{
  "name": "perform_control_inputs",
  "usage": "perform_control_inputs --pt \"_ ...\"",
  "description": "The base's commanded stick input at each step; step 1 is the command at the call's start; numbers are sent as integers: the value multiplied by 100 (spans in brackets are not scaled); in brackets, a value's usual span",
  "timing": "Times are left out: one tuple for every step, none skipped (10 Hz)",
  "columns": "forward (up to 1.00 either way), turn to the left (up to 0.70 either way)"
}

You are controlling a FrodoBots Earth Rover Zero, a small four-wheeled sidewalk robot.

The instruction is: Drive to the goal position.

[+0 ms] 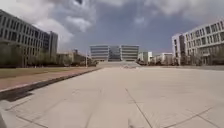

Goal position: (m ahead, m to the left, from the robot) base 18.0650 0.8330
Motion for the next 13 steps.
perform_control_inputs --pt "100 0" --pt "100 0" --pt "100 0" --pt "100 0" --pt "100 0" --pt "100 0" --pt "100 0" --pt "100 0" --pt "100 0" --pt "100 0" --pt "100 0" --pt "100 0" --pt "100 0"
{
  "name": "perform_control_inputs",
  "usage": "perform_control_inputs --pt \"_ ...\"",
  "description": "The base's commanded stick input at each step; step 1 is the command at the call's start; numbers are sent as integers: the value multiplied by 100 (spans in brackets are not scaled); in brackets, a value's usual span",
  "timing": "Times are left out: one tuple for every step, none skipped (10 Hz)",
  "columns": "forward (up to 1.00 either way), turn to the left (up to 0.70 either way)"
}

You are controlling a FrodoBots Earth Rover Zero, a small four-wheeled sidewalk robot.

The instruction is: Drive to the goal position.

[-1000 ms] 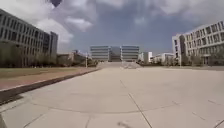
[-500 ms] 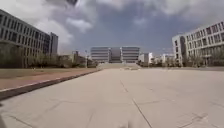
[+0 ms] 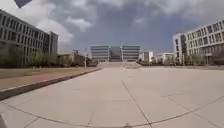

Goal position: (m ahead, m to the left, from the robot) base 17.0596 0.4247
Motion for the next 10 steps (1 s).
perform_control_inputs --pt "100 0" --pt "100 0" --pt "100 0" --pt "100 0" --pt "100 0" --pt "100 0" --pt "100 0" --pt "100 0" --pt "100 0" --pt "100 0"
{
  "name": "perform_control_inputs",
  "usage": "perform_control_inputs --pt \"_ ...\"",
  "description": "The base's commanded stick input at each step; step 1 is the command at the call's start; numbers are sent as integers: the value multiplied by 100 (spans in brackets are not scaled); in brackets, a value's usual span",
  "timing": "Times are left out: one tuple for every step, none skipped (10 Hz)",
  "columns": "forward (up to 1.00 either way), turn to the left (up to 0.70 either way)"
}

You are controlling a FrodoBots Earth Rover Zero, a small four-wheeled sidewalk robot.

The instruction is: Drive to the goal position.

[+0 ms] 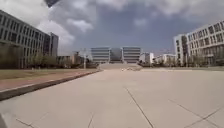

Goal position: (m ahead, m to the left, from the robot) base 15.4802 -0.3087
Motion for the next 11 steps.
perform_control_inputs --pt "100 0" --pt "100 0" --pt "100 0" --pt "100 0" --pt "100 0" --pt "100 0" --pt "100 0" --pt "100 0" --pt "100 0" --pt "100 0" --pt "100 0"
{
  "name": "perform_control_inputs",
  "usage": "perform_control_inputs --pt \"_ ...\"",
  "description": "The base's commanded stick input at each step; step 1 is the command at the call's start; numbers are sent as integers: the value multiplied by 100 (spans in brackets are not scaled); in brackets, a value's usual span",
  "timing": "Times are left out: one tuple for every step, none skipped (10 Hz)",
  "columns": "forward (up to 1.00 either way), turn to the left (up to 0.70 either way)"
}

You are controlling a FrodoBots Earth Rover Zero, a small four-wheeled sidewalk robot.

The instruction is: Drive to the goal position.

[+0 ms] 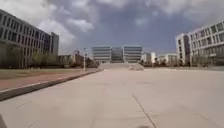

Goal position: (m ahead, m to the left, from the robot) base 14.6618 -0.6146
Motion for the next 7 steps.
perform_control_inputs --pt "100 0" --pt "100 0" --pt "100 0" --pt "100 0" --pt "100 0" --pt "100 0" --pt "100 0"
